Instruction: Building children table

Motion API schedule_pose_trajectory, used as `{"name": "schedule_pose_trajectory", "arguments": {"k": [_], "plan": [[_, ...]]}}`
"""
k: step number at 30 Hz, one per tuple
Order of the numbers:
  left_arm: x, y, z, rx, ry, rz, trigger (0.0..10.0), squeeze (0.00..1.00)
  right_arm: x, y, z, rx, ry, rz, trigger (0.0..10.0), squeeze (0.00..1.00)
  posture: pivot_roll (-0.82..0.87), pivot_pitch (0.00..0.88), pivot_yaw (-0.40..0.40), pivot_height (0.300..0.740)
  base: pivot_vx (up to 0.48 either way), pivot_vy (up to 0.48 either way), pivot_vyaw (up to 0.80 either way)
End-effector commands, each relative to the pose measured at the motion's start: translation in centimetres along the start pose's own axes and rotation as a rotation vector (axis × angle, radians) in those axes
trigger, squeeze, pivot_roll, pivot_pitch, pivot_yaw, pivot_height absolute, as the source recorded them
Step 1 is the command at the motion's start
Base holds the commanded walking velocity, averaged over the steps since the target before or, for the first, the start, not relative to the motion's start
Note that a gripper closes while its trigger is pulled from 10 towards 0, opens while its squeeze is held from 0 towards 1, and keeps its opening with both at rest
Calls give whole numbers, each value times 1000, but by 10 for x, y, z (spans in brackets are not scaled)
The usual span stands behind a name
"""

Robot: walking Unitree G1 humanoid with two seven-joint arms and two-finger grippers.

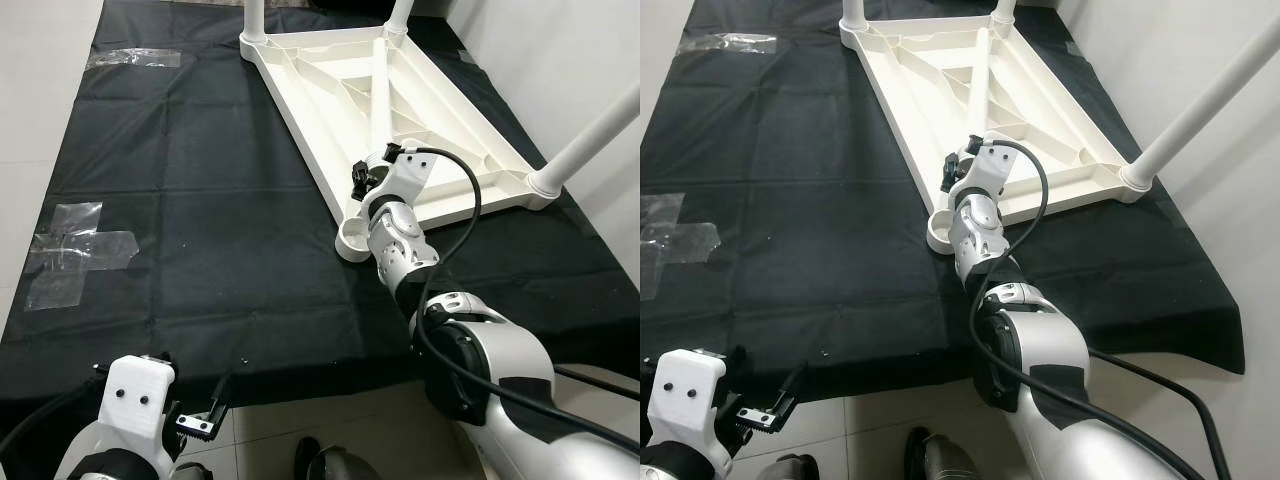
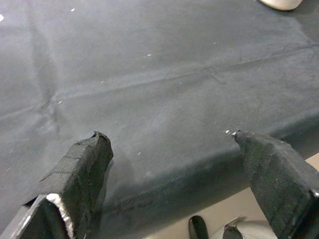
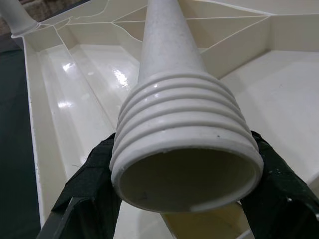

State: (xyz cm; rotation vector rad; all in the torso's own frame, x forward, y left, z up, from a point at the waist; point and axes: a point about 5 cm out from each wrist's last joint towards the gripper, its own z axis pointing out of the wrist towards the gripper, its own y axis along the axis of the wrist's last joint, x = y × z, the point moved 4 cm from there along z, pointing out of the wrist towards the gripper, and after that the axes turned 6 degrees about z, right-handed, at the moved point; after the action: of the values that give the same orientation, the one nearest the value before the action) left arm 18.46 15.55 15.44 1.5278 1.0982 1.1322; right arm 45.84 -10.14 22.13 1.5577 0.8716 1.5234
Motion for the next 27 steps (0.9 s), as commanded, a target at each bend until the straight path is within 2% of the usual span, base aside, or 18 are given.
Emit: {"name": "schedule_pose_trajectory", "arguments": {"k": [1,7,9,12,16,20,23,24,25,27], "plan": [[-2,-7,1,34,-7,-11,10000,0,-6,-17,-4,49,-5,43,0,0,109,277,-173,740,0,0,0],[-1,-7,9,20,-11,-12,10000,0,-2,-2,-1,-3,50,125,0,0,94,248,-164,740,0,0,0],[0,-6,14,9,-16,-10,10000,0,0,10,0,-42,89,173,0,0,86,227,-158,740,0,0,0],[0,-6,18,0,-20,-8,10000,0,2,16,1,-61,113,192,0,0,78,207,-156,740,0,0,0],[3,-3,33,-35,-25,4,10000,0,2,35,1,-129,174,230,0,0,69,137,-145,740,0,0,0],[6,-3,39,-47,-25,11,10000,0,-1,40,1,-142,175,259,0,0,68,100,-139,740,0,0,0],[10,0,45,-66,-21,22,10000,0,1,45,0,-152,218,314,0,0,69,71,-134,740,0,0,0],[13,1,48,-75,-16,25,10000,0,4,47,-2,-155,259,325,0,0,68,51,-127,740,0,0,0],[19,6,51,-97,-10,14,10000,0,11,46,-7,-143,362,320,0,0,66,15,-121,740,0,0,0],[26,10,56,-121,-4,-1,10000,0,19,43,-13,-122,479,310,0,0,66,8,-120,740,0,0,0]]}}
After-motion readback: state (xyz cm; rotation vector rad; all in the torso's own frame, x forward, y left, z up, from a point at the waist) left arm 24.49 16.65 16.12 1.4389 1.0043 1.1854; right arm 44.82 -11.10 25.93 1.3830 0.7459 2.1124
